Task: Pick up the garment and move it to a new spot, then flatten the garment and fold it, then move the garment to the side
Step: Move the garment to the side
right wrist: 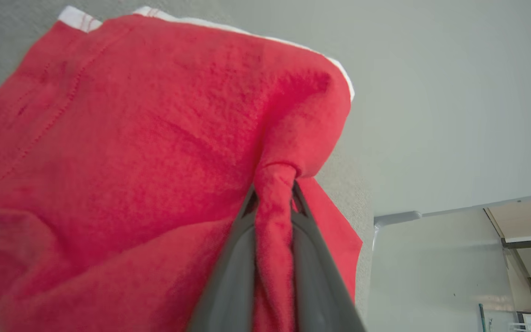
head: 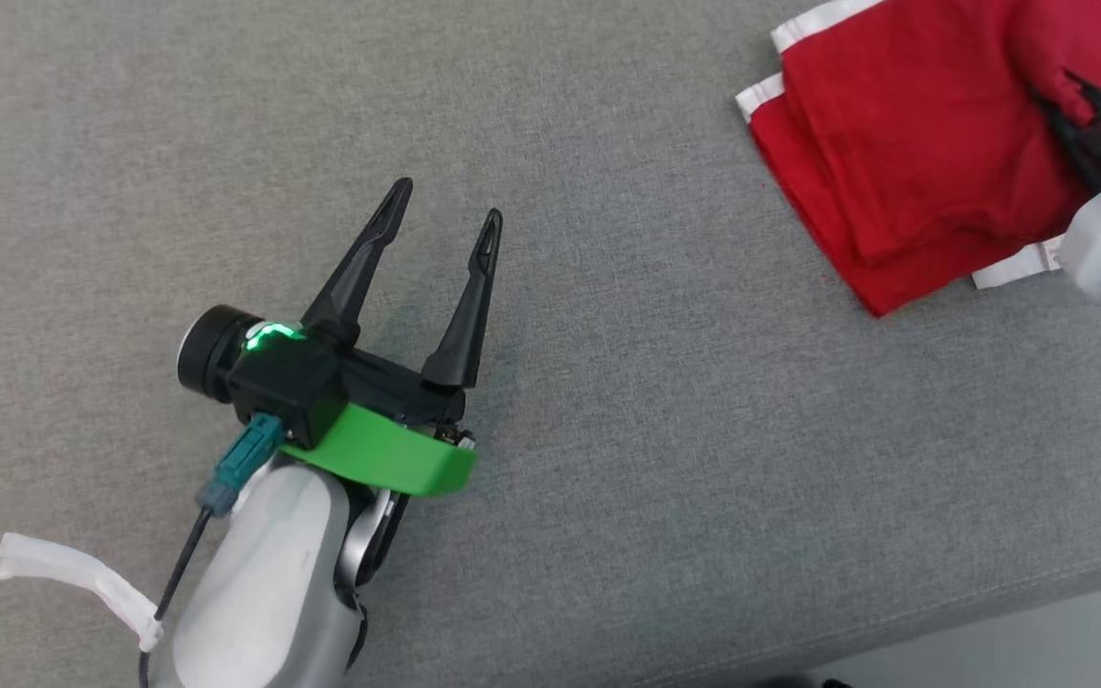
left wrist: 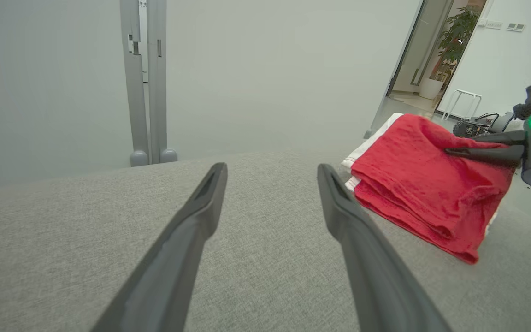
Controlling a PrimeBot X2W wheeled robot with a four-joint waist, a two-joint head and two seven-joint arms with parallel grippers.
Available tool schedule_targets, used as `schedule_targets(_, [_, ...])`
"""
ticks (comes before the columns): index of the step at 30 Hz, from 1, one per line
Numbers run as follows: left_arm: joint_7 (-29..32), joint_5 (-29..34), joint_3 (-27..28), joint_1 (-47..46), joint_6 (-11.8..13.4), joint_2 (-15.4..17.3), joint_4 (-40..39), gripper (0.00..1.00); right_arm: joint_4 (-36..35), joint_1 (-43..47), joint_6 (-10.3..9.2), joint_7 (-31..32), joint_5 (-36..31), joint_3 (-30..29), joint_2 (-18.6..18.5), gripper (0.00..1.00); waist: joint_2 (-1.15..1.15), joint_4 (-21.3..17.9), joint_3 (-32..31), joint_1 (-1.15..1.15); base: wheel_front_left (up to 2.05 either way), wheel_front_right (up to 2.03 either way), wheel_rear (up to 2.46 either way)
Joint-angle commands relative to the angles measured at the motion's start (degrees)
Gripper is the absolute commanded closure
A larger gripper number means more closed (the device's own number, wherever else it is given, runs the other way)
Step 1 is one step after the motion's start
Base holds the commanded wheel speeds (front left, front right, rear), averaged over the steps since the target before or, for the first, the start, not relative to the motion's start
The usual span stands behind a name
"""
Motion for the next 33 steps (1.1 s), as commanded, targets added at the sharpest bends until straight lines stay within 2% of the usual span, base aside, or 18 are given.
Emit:
schedule_targets(1, [-0.1, -0.3, -0.3, -1.6, -0.2, 1.3, 0.1, 0.00, 1.0, -1.3, -0.12, 0.3, 0.5, -1.6, -3.3, 1.00, 0.00, -2.9, 5.9, 0.00, 0.00, 0.00, 0.00])
schedule_targets(9, [-0.1, -0.5, -0.5, -4.4, -0.2, 2.6, 0.2, 0.00, 6.8, -2.1, -0.11, 0.5, -0.9, -8.1, -4.1, 1.00, 0.00, -1.1, 9.4, 0.00, 0.00, 0.00, 0.00])
schedule_targets(18, [-0.1, -0.7, 0.3, -4.1, -0.2, 1.9, 0.3, 0.00, 11.8, -3.4, -0.12, 0.3, -3.4, -9.9, -4.4, 1.00, 0.00, 1.2, 8.9, 0.00, 0.00, 0.00, 0.00])
schedule_targets(19, [-0.1, -0.8, 0.3, -3.9, -0.2, 1.7, 0.4, 0.00, 12.2, -3.4, -0.12, 0.2, -3.6, -10.0, -4.1, 0.89, 0.00, 1.4, 8.5, 0.00, 0.00, 0.00, 0.00])
schedule_targets(20, [-0.1, -0.8, 0.3, -3.6, -0.2, 1.6, 0.5, 0.00, 12.4, -3.5, -0.12, 0.1, -3.8, -10.1, -3.7, 0.53, 0.00, 1.6, 8.2, 0.00, 0.00, 0.00, 0.00])
schedule_targets(21, [-0.1, -0.8, 0.4, -3.4, -0.2, 1.4, 0.5, 0.00, 12.6, -3.5, -0.11, 0.0, -3.8, -10.3, -3.1, 0.00, 0.00, 1.7, 7.6, 0.00, 0.00, 0.00, 0.00])
schedule_targets(33, [-0.1, -1.6, 3.4, 1.7, -0.2, -0.8, 1.1, 0.00, 11.5, -3.7, -0.11, -1.1, -1.9, -10.3, 0.8, 0.00, 0.00, 3.2, -4.1, 0.00, 0.00, 0.00, 0.00])
